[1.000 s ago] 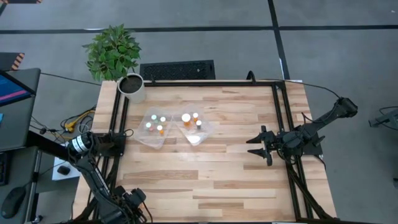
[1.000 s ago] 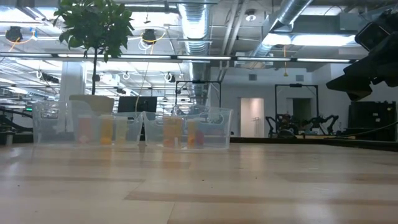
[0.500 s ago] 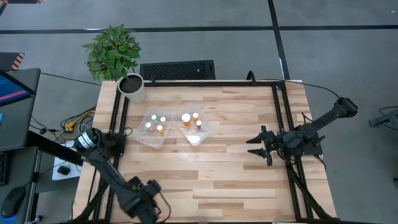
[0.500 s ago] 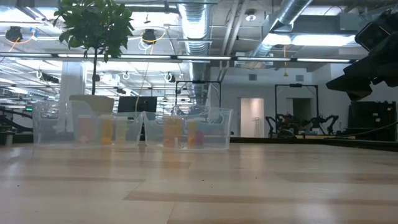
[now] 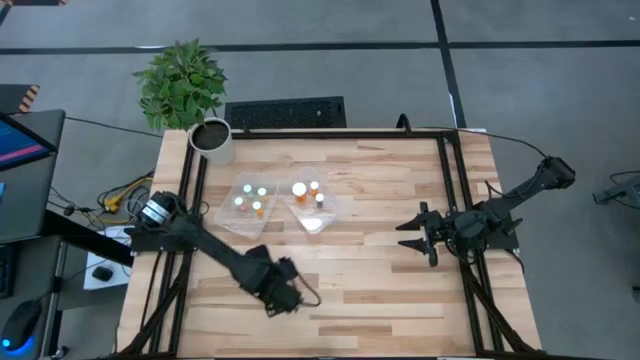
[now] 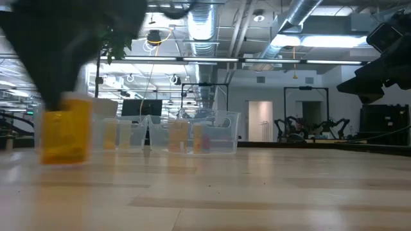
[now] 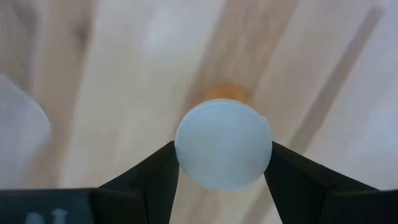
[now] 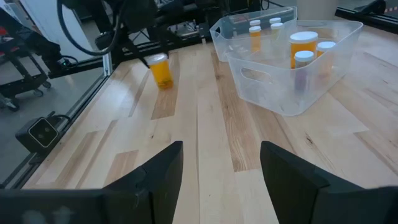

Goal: Pick and place medicine bottles into bin by pill shape (circle, oval)
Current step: Put the orange capsule bottle into the right transparent bin

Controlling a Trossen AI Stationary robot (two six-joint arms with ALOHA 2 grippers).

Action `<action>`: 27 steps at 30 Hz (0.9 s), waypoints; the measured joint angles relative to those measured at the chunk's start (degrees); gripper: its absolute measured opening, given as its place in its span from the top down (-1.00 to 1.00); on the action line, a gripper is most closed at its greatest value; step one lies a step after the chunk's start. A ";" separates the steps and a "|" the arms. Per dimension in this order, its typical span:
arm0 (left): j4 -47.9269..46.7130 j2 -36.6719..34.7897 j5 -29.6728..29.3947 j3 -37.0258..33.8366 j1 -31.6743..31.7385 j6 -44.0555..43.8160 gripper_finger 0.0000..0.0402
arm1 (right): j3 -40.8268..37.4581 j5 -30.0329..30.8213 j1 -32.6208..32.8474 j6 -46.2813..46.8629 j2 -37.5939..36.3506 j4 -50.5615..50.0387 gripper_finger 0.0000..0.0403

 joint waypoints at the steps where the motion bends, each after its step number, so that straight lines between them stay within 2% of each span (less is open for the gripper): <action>1: 0.06 0.00 -0.58 0.51 1.26 2.27 -0.03 | 0.00 0.00 0.00 0.00 0.00 0.00 -0.12; 9: 0.04 0.00 -5.98 7.38 10.38 19.67 -0.03 | 0.00 0.00 0.00 0.00 -0.01 0.00 -0.12; 14: -1.80 0.00 -6.60 11.93 15.43 27.49 -0.03 | 0.00 0.00 0.00 0.00 0.00 0.00 -0.12; 20: -7.50 -0.02 -9.11 18.20 20.80 32.63 -0.03 | 0.00 0.00 0.00 0.02 -0.01 0.02 -0.12; 27: -7.57 -0.11 -11.04 22.08 26.08 38.19 -0.03 | 0.00 0.00 0.00 -0.35 0.00 0.00 -0.12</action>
